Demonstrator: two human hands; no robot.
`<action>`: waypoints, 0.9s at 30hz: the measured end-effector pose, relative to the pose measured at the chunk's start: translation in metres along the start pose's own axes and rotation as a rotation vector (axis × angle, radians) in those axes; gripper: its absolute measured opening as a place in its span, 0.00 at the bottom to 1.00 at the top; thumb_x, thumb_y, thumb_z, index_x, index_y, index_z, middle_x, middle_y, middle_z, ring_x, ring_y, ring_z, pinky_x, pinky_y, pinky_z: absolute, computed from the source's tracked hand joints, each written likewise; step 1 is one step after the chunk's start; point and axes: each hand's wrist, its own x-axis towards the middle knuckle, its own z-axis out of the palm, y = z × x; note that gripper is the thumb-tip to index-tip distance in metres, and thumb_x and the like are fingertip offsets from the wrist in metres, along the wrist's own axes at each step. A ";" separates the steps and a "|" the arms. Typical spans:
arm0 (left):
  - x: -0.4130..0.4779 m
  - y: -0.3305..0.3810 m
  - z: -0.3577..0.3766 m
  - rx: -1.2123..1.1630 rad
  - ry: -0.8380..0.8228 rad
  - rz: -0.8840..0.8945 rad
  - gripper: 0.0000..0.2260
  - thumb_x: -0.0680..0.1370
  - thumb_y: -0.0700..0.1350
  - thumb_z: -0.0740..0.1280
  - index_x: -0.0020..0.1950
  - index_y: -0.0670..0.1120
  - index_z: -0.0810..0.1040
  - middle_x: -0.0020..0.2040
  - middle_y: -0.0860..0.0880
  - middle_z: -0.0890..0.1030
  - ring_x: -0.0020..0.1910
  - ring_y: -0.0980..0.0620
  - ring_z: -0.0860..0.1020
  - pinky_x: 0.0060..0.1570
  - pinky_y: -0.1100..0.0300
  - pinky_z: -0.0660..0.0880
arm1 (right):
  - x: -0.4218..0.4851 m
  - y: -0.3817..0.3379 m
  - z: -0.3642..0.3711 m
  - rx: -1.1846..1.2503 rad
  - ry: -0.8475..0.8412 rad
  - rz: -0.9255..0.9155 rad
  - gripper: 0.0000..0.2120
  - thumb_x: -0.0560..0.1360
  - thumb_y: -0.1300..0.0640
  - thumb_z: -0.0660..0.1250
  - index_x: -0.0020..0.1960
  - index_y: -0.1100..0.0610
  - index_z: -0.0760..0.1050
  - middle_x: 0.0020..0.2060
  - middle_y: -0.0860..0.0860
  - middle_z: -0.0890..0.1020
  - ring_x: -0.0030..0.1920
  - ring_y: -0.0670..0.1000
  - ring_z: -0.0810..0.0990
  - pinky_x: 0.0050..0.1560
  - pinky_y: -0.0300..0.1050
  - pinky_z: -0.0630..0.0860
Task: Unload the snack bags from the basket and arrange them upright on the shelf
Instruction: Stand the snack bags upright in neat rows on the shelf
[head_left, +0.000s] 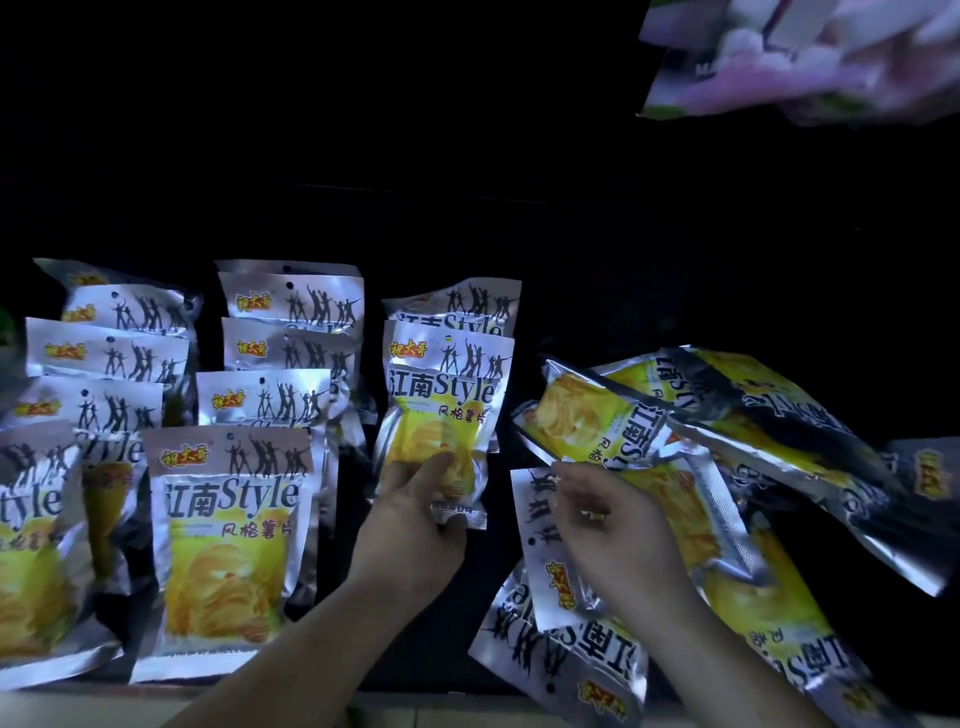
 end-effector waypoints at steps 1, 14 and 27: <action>-0.001 0.002 0.001 0.005 -0.016 -0.014 0.31 0.76 0.46 0.70 0.78 0.58 0.65 0.71 0.55 0.66 0.60 0.51 0.78 0.50 0.60 0.76 | -0.001 0.003 -0.001 -0.004 -0.010 0.000 0.15 0.81 0.55 0.68 0.58 0.33 0.75 0.57 0.34 0.79 0.60 0.36 0.76 0.62 0.42 0.75; -0.004 -0.003 0.003 -0.092 0.123 0.052 0.22 0.75 0.43 0.70 0.69 0.55 0.77 0.61 0.54 0.76 0.52 0.52 0.81 0.51 0.55 0.81 | 0.009 0.002 0.007 0.024 -0.035 -0.002 0.15 0.79 0.53 0.70 0.65 0.43 0.79 0.58 0.37 0.81 0.59 0.38 0.78 0.61 0.43 0.76; -0.020 0.041 0.041 -0.351 -0.417 -0.172 0.14 0.68 0.49 0.71 0.52 0.60 0.78 0.44 0.52 0.86 0.44 0.42 0.85 0.43 0.42 0.83 | -0.004 0.039 -0.042 -0.538 0.169 -0.242 0.13 0.75 0.48 0.70 0.58 0.49 0.83 0.55 0.44 0.81 0.61 0.51 0.77 0.59 0.48 0.77</action>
